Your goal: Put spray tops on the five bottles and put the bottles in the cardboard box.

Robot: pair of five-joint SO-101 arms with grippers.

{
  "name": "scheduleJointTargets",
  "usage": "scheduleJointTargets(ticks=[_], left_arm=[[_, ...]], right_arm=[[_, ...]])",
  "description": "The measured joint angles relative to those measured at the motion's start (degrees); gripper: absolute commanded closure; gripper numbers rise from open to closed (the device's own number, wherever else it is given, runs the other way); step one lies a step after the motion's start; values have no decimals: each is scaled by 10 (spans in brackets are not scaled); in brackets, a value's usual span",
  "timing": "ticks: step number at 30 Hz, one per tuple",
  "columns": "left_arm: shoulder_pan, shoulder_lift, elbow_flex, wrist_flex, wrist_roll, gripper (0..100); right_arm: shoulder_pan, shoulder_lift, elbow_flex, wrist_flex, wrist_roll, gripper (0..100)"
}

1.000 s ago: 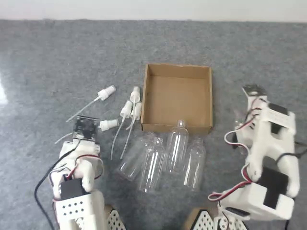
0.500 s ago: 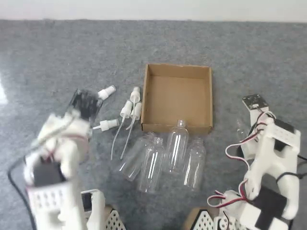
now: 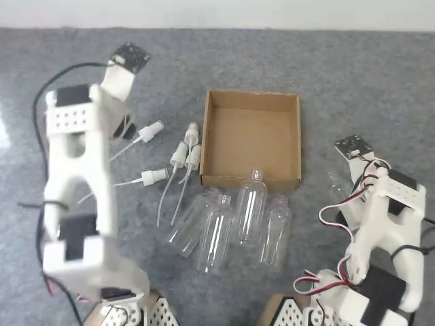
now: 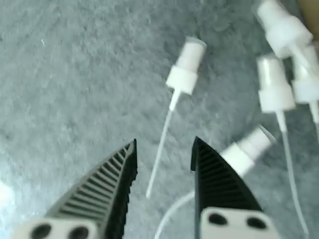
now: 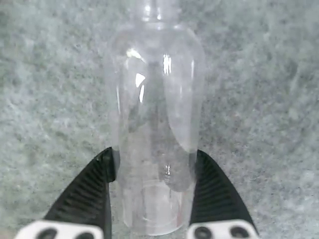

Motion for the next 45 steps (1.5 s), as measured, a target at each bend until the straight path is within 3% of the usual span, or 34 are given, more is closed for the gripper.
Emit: scheduleJointTargets(ticks=[9,28,35,43,45], left_arm=[[2,193,-203,0,5,830],[56,426,-399,45,19,835],[50,470,-443,56,22,996],[24,484,-610,190,25,991],[15,484,-676,202,62,991]], right_arm=[[0,0,0,0,4,847],[0,0,0,0,5,846],[0,0,0,0,5,846],[0,0,0,0,5,843],[0,0,0,0,1,842]])
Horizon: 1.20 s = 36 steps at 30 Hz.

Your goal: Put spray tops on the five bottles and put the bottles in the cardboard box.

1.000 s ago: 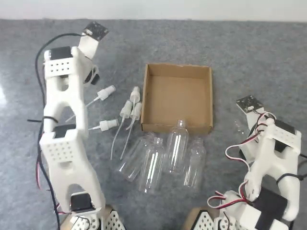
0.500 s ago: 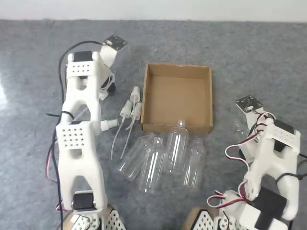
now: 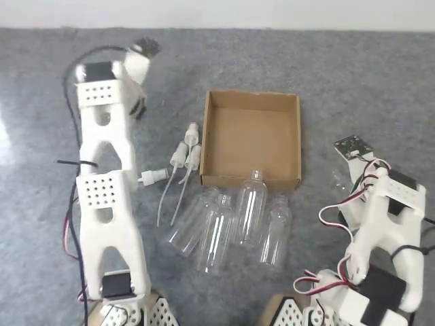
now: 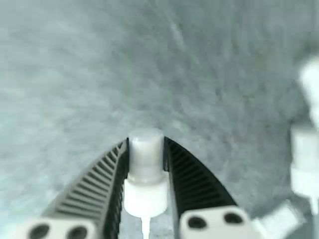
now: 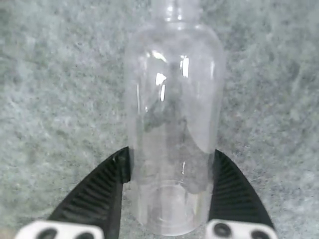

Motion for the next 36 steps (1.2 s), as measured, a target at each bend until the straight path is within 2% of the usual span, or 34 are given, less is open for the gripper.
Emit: scheduleJointTargets(ticks=[3,6,10,14,20,24,30,34,36], left_arm=[[-24,-17,-33,4,37,991],[-40,-79,12,5,63,991],[-52,-233,193,6,71,991],[-41,-428,436,-5,69,991],[9,-740,809,-117,69,989],[42,-910,1023,-183,78,988],[49,-1035,1204,-252,114,988],[47,-1072,1256,-272,121,988],[49,-1081,1263,-273,122,988]], right_arm=[[0,0,0,0,-20,835],[0,0,0,11,-25,766],[0,0,0,39,-27,682],[1,0,0,47,-28,656],[1,0,-11,55,-28,657],[-10,0,-62,106,-29,656],[-63,0,-110,142,-32,659],[-76,0,-111,130,-31,663],[-76,10,-112,123,-32,706]])
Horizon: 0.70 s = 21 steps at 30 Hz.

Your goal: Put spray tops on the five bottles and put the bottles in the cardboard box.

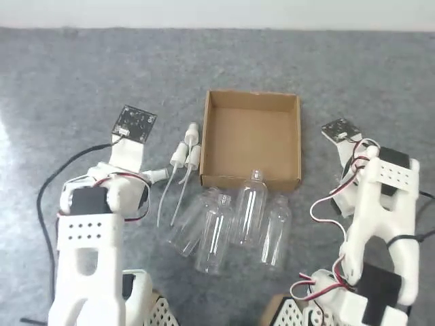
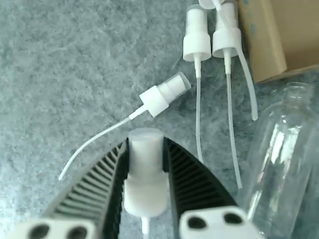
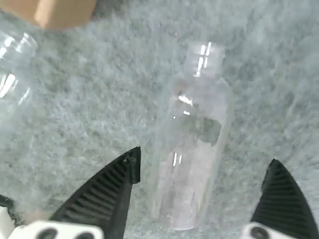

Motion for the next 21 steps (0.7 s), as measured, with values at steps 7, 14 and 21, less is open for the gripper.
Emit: scheduleJointTargets(ticks=[7,14,21], left_arm=[[-1,-5,0,0,2,988],[-2,-7,19,0,2,988],[-2,-7,19,-10,2,988]], right_arm=[[-2,112,0,-77,2,791],[-2,105,0,-83,2,996],[40,25,0,-33,-10,994]])
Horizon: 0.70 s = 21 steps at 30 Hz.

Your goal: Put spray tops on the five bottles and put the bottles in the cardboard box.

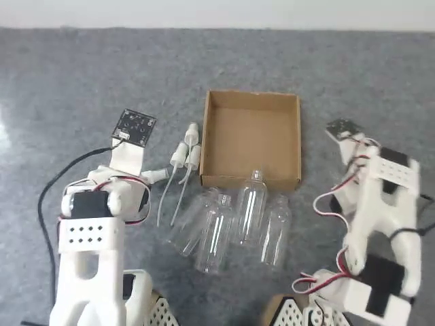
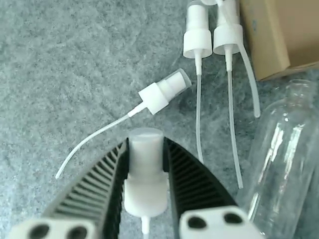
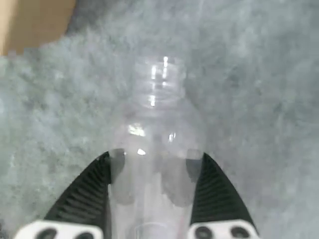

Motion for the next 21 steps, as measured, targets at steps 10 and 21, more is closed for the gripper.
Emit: scheduleJointTargets(ticks=[10,21], left_arm=[[0,0,11,-1,0,988],[-1,0,11,-1,0,988]], right_arm=[[140,57,0,-52,-6,946],[123,73,-39,-21,-4,679]])
